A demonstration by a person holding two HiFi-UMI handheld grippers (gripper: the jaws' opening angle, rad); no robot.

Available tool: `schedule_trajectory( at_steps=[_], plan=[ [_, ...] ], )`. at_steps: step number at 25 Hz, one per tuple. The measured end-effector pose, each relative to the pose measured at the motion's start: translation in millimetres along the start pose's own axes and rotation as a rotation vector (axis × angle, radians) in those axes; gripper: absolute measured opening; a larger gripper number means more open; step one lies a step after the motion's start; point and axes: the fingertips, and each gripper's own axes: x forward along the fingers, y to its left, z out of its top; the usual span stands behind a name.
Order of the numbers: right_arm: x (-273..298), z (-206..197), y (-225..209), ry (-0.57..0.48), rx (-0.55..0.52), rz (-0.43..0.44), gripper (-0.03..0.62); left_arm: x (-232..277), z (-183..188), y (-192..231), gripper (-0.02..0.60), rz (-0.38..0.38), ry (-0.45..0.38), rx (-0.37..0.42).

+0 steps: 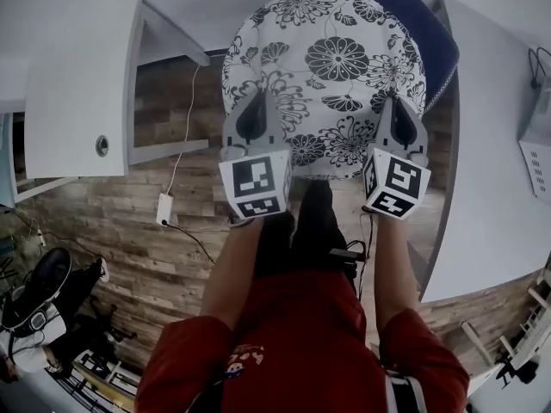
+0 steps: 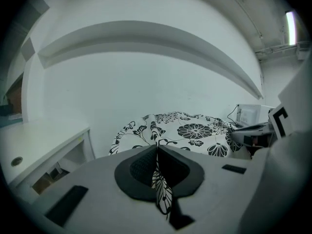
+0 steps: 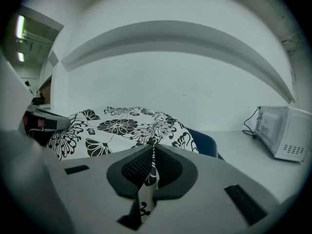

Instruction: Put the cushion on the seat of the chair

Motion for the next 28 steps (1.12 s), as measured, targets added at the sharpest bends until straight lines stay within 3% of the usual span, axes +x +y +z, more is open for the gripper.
schedule_trajectory(
  at_steps=[3, 7, 14, 21, 24, 28],
  plan=[
    [2.3, -4.9, 0.1, 0.001, 0.016, -0.001, 0.032, 1.6, -2.2, -0.6, 0.029, 0.002, 0.008, 0.013],
    [-0.8, -7.8, 0.9, -0.074, 0.067, -0.023, 0.032, -1.5, 7.7, -1.6, 0.029, -0.005, -0.05, 0.088],
    [-4.8, -10.2, 5.1, -0.067, 0.038, -0.055, 0.032, -1.1, 3.1, 2.9, 0.029, -0.027, -0.061, 0.064],
    [-27.6, 8.1, 11.0, -0.088, 0.065, -0.049, 0.032, -32.3, 33.1, 3.2, 0.029, -0.012, -0.09, 0.09],
    [-13.9, -6.7, 6.0, -0.063, 0.055, -0.036, 0.032, -18.5, 20.9, -1.0, 0.029, -0.008, -0.069, 0.092],
    [-37.5, 13.3, 1.5, -0.039, 0.021, -0.03, 0.032, -39.2, 38.2, -8.1, 0.029, -0.002, -0.051, 0.082]
  ],
)
